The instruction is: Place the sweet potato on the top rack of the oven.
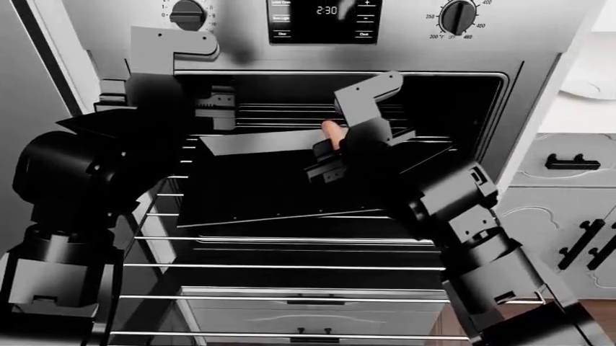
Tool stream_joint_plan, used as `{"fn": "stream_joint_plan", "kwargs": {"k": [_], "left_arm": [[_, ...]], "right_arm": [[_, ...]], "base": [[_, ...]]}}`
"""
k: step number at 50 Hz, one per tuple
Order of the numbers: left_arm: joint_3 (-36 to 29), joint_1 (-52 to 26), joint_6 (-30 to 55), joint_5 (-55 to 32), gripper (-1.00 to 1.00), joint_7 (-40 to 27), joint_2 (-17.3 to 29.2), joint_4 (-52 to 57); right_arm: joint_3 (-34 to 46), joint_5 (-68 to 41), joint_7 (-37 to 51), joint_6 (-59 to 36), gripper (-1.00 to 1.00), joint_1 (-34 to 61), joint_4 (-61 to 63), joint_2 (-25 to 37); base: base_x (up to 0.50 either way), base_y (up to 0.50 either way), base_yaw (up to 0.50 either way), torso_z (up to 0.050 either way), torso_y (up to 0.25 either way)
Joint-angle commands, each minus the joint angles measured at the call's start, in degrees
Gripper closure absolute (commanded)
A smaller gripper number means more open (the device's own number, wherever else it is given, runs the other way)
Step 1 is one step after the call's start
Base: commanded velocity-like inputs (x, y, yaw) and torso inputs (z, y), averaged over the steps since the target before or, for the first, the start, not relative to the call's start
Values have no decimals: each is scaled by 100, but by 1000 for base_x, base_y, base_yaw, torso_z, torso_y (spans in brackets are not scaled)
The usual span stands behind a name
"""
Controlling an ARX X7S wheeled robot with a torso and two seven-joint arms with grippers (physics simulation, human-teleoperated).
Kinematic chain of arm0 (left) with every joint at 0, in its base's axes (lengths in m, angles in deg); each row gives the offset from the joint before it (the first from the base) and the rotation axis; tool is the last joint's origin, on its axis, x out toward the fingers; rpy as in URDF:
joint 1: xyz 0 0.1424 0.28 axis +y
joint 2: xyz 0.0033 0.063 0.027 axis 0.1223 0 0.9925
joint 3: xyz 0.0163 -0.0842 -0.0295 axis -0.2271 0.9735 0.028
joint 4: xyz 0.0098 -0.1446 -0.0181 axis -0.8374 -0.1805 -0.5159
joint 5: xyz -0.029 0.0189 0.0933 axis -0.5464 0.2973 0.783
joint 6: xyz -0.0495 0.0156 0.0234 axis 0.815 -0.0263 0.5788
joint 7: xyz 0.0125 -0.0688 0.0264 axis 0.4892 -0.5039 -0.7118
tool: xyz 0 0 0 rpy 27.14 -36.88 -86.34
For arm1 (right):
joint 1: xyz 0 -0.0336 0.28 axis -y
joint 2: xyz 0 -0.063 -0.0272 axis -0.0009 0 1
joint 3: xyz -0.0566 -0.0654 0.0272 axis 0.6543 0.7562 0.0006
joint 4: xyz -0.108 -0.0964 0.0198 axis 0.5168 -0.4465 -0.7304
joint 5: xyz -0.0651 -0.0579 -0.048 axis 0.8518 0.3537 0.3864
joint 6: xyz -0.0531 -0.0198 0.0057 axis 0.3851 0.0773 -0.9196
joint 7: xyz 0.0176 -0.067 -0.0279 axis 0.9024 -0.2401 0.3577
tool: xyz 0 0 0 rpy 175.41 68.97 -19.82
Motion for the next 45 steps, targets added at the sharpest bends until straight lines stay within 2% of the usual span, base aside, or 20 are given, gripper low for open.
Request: {"fn": "stream_joint_plan", "kwargs": {"k": [1,8,9,24,45], "left_arm": [[-2,5,16,-27,-100,-29,1,27],[20,-4,57,-65,-100,-46,29,83],[5,-9,58,-59,-100,-48,32,93],[-13,-17,33,-76,-100,-50,40,63],[109,111,240,-282,-100,-190,77,514]], "right_arm": [[61,50,-46,20,100,-2,20,1],[84,35,-61,47,100,-12,-12,0],[78,27,-53,36,-100,-7,-4,3],[2,-110,50,-152,-100,4,332,133],[-897,-924,1025,-1394,-100,-237,2656,719]], "base": [[0,0,0,0,0],[0,0,0,0,0],[0,0,0,0,0],[0,0,0,0,0],[0,0,0,0,0]]}}
